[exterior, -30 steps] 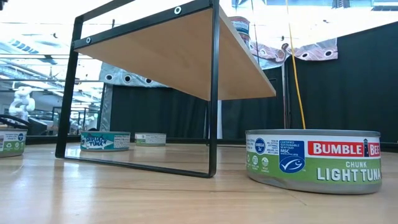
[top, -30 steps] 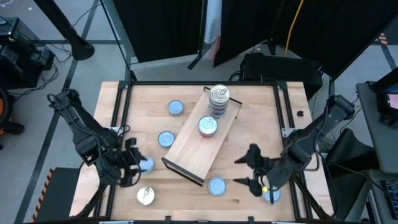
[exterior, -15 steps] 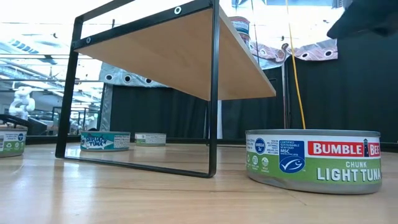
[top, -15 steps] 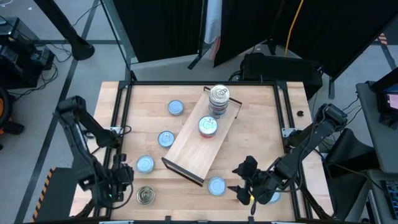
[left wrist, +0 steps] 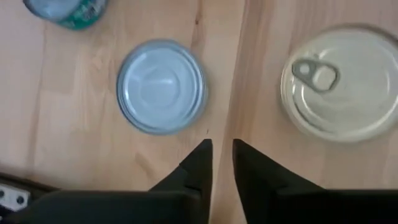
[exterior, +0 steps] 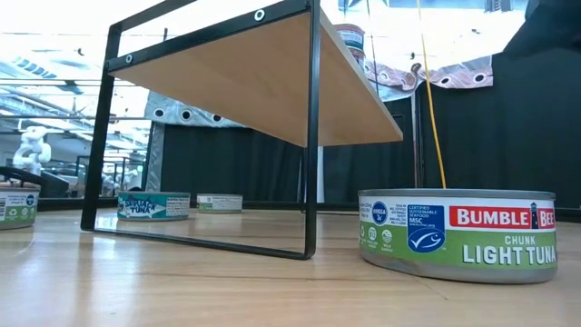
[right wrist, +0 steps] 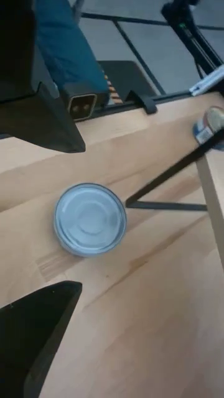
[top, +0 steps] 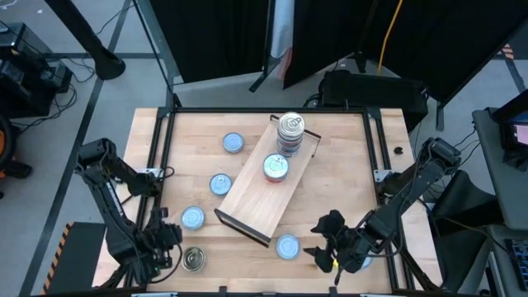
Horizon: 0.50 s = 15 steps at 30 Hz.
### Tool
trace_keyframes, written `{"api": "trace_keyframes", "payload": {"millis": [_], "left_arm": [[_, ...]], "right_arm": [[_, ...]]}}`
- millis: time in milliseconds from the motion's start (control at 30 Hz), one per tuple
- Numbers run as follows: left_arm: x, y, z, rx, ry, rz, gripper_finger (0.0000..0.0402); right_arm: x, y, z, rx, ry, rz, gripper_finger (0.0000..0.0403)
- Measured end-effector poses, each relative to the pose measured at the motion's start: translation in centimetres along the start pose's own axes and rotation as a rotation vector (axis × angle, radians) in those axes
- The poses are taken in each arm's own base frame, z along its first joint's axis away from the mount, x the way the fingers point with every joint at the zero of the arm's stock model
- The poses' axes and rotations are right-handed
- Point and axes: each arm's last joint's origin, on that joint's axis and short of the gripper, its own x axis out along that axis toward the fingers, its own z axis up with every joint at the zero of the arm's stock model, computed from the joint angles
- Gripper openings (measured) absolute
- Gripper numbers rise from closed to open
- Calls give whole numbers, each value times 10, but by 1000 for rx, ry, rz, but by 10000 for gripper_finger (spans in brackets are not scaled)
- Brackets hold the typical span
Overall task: Stack canned seafood by type on shelf
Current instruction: Put the green tuna can on the shelf
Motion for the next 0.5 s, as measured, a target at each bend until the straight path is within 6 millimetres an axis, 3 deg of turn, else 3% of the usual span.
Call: {"api": "trace_keyframes", "payload": {"millis": [267, 500], "left_arm": [[10, 9, 3, -42, -39, 91, 8], [35, 14, 4, -190, 60, 78, 4]], "right_arm": [[1, -1, 4, 54, -10, -1, 348], [1, -1, 4, -12, -7, 0, 348]]}}
